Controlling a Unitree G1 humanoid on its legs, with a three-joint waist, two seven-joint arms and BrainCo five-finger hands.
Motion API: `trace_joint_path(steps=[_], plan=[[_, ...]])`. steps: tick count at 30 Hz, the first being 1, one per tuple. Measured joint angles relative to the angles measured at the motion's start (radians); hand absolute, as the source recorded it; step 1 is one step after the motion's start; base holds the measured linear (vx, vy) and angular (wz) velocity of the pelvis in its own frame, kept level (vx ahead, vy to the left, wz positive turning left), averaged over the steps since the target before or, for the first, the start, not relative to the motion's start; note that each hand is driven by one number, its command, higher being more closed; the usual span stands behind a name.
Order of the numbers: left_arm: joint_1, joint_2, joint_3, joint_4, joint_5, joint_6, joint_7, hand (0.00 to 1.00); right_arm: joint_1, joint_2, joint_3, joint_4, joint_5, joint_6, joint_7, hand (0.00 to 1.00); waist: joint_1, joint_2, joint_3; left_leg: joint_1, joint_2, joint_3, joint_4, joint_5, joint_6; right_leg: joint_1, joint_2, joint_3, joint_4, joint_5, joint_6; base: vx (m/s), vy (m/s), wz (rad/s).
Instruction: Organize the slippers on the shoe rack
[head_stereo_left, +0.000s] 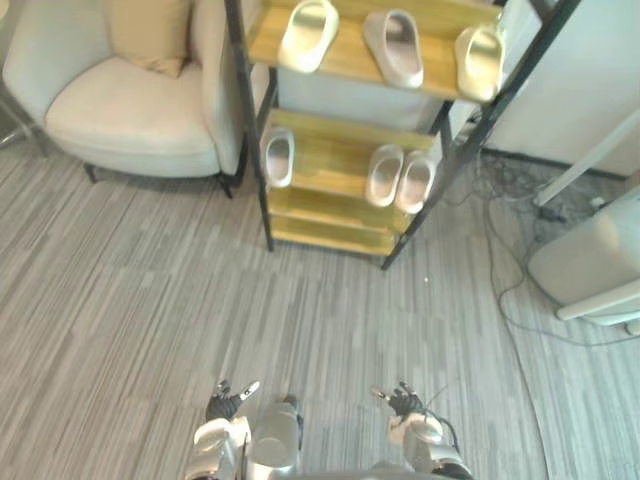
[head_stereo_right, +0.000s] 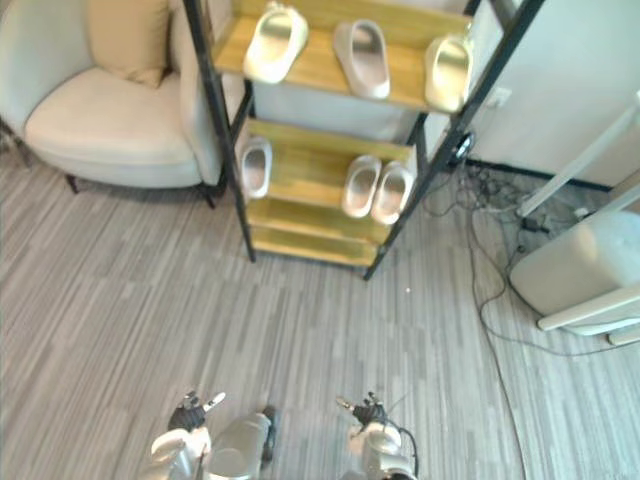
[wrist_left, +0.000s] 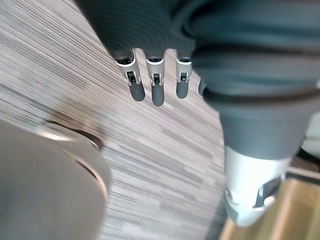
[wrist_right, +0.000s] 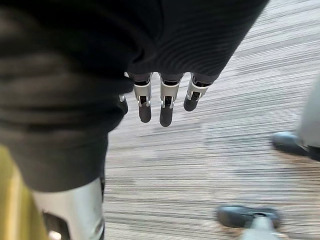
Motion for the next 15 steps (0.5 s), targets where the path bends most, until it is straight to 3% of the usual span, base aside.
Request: trace_joint_path(steps=[2,3,6,8,10,12,13,15], plan=[[0.004,-0.003,-0.004,0.005,0.000,0.002,-0.007,0.00,0.022,0.000,0.001,0.000,-0.013,0.002,0.012,0.00,-0.012,0.005,0.002,0.075,0.000,-0.020,-0.016,-0.031,0.005,-0.075,-0.014,-0.028,0.105,-0.012,-0.011,0.41,0.060,0.37],[0.004,-0.002,-0.003,0.004,0.000,0.003,-0.009,0.00,0.029,0.000,-0.003,-0.002,-0.013,0.000,0.011,0.00,-0.022,0.000,0.000,0.103,0.002,-0.029,-0.033,-0.040,0.003,-0.105,-0.019,-0.057,0.086,-0.020,-0.023,0.48,0.020,0.28],[0.017,-0.006,0.006,0.007,0.000,0.005,-0.009,0.00,0.015,0.000,-0.020,0.001,-0.013,-0.006,0.012,0.00,-0.035,0.012,0.004,0.224,0.039,-0.027,-0.116,-0.046,-0.009,-0.142,0.016,-0.168,-0.192,-0.025,-0.044,0.42,-0.032,0.02],[0.014,-0.008,0.006,0.011,0.001,0.004,-0.011,0.00,-0.002,0.000,-0.020,0.002,-0.013,-0.006,0.012,0.00,-0.040,0.014,0.005,0.255,0.055,-0.028,-0.149,-0.057,-0.027,-0.176,0.057,-0.162,-0.399,0.023,-0.062,0.40,-0.076,0.09],[0.009,-0.009,0.014,0.015,0.002,0.005,-0.010,0.00,-0.003,0.000,-0.018,0.002,-0.013,-0.008,0.012,0.00,-0.041,0.008,0.002,0.285,0.053,-0.049,-0.156,-0.082,-0.071,-0.185,0.098,-0.114,-0.606,0.153,-0.086,0.47,-0.171,0.32],[0.015,-0.014,0.041,0.017,0.002,0.004,-0.009,0.00,0.008,0.000,-0.021,0.003,-0.013,-0.002,0.012,0.00,-0.046,-0.004,-0.006,0.316,0.056,-0.095,-0.156,-0.103,-0.104,-0.159,0.110,-0.087,-0.653,0.274,-0.146,0.54,-0.270,0.67],[0.014,-0.027,0.045,0.026,0.003,0.003,-0.008,0.00,0.013,0.002,-0.037,0.005,-0.013,0.001,0.010,0.00,-0.050,0.032,-0.038,0.301,0.110,-0.142,-0.131,-0.101,-0.115,-0.146,0.148,-0.127,-0.650,0.244,-0.160,0.50,-0.248,0.62],[0.013,-0.048,0.080,0.026,0.005,0.005,-0.009,0.00,-0.008,0.003,-0.048,0.004,-0.012,-0.001,0.010,0.00,-0.051,0.063,-0.043,0.235,0.148,-0.149,0.028,-0.091,-0.131,-0.098,0.195,-0.152,-0.694,0.223,-0.186,0.42,-0.208,0.31]])
